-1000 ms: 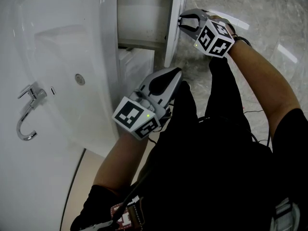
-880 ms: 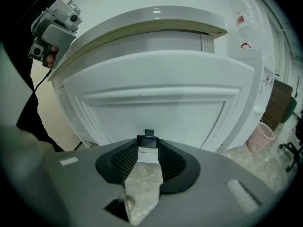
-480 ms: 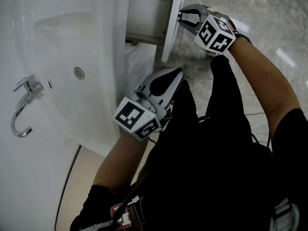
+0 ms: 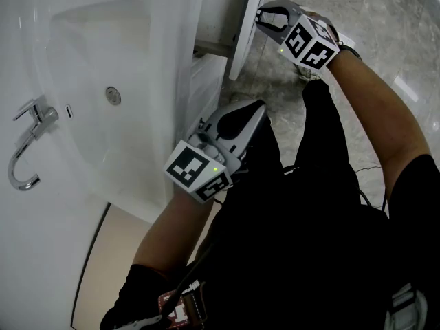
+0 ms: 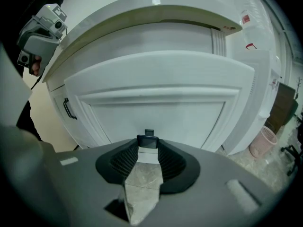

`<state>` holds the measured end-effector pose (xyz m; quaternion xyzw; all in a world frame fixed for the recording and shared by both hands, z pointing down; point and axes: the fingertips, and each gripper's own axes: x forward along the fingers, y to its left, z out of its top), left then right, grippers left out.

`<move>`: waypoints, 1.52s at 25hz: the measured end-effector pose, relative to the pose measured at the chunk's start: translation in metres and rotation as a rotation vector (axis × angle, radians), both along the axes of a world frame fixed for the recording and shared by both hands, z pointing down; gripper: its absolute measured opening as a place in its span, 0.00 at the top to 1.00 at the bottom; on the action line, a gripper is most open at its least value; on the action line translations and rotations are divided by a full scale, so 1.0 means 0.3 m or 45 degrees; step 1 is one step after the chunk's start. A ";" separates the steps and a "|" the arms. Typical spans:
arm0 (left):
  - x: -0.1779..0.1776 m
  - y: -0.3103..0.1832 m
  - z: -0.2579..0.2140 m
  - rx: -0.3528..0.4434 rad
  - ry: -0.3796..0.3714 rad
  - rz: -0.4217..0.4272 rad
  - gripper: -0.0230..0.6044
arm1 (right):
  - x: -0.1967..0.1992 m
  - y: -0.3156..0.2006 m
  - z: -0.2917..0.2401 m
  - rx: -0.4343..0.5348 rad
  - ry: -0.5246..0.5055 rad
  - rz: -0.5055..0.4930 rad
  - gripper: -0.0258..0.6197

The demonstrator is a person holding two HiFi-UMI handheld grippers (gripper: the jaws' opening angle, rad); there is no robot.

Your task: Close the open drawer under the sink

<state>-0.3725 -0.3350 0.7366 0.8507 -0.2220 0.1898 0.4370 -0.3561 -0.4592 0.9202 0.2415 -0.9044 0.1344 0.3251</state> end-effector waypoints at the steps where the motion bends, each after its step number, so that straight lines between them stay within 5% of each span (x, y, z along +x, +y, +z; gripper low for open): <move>1: -0.005 0.000 0.000 -0.001 0.003 -0.003 0.96 | -0.009 -0.006 0.000 0.000 -0.002 0.001 0.77; 38: -0.083 0.054 0.008 -0.016 0.058 -0.045 0.96 | -0.214 -0.157 -0.012 0.028 -0.041 0.027 0.77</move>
